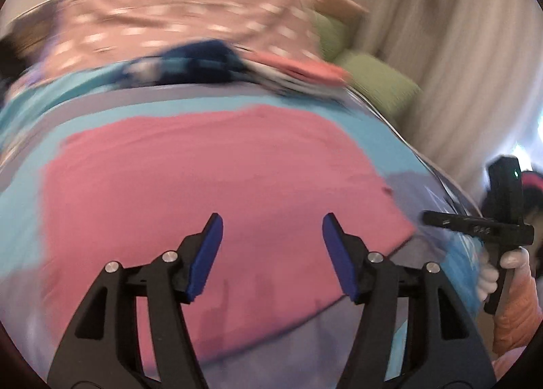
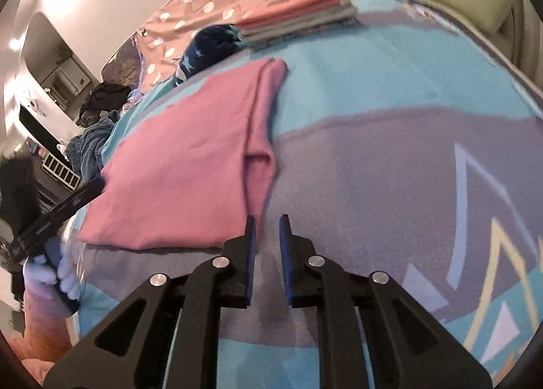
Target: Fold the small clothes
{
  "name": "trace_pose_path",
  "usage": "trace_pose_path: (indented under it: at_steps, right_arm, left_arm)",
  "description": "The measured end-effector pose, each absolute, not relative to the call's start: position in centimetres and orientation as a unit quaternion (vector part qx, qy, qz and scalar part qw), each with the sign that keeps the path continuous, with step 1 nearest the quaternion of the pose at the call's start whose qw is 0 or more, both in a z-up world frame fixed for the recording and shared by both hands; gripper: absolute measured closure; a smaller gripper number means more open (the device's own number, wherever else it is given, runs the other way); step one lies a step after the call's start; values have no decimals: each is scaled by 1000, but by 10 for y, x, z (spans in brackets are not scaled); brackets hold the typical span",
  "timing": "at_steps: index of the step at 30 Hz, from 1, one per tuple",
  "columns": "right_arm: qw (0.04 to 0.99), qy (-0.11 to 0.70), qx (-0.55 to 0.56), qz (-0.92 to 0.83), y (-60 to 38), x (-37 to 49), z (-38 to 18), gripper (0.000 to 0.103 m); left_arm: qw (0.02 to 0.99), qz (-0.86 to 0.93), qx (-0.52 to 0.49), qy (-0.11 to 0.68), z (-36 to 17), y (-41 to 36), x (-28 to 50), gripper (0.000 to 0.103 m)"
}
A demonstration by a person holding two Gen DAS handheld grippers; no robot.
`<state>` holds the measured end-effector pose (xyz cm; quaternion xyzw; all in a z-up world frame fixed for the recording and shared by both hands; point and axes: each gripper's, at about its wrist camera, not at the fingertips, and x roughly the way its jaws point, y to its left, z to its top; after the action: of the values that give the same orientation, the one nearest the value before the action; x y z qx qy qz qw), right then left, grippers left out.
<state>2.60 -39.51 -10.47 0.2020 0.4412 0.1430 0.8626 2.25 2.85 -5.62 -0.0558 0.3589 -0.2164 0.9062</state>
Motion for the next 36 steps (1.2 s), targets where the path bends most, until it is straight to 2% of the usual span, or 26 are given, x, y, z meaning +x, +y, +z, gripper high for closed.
trace_pose_path:
  at_steps: [2, 3, 5, 8, 16, 21, 23, 26, 29, 31, 35, 36]
  right_arm:
    - [871, 433, 165, 162, -372, 32, -92, 87]
    - [876, 428, 133, 178, -353, 35, -82, 86]
    - [881, 418, 79, 209, -324, 27, -69, 76]
    - [870, 407, 15, 278, -258, 36, -54, 70]
    - [832, 418, -55, 361, -158, 29, -50, 69]
    - [830, 439, -56, 339, -153, 25, -57, 69]
    - [832, 450, -51, 321, -155, 29, -60, 69]
    - [830, 461, -57, 308, -156, 30, -62, 69]
    - [825, 469, -74, 308, -149, 32, -67, 68]
    - [821, 469, -87, 314, -138, 34, -69, 68]
    - [815, 453, -113, 343, -110, 31, -69, 68]
    - [814, 447, -122, 351, -103, 29, -69, 67]
  left_arm:
    - [918, -160, -88, 351, -58, 90, 0, 46]
    - [920, -141, -102, 351, -59, 111, -9, 56]
    - [918, -115, -148, 350, -65, 155, -26, 72]
    - [903, -119, -223, 347, -78, 200, -47, 81]
    - [892, -215, -169, 360, -89, 187, -39, 81]
    - [861, -286, -153, 392, -110, 176, -3, 65]
    - [840, -305, -157, 421, -124, 174, 7, 66]
    - [829, -350, -126, 419, -123, 175, -8, 74]
    - [835, -346, -101, 416, -122, 180, -22, 78]
    - [838, -332, -106, 419, -123, 188, -21, 88]
    - [849, -307, -143, 404, -120, 211, -27, 86]
    - [856, -293, -158, 396, -117, 220, -25, 75]
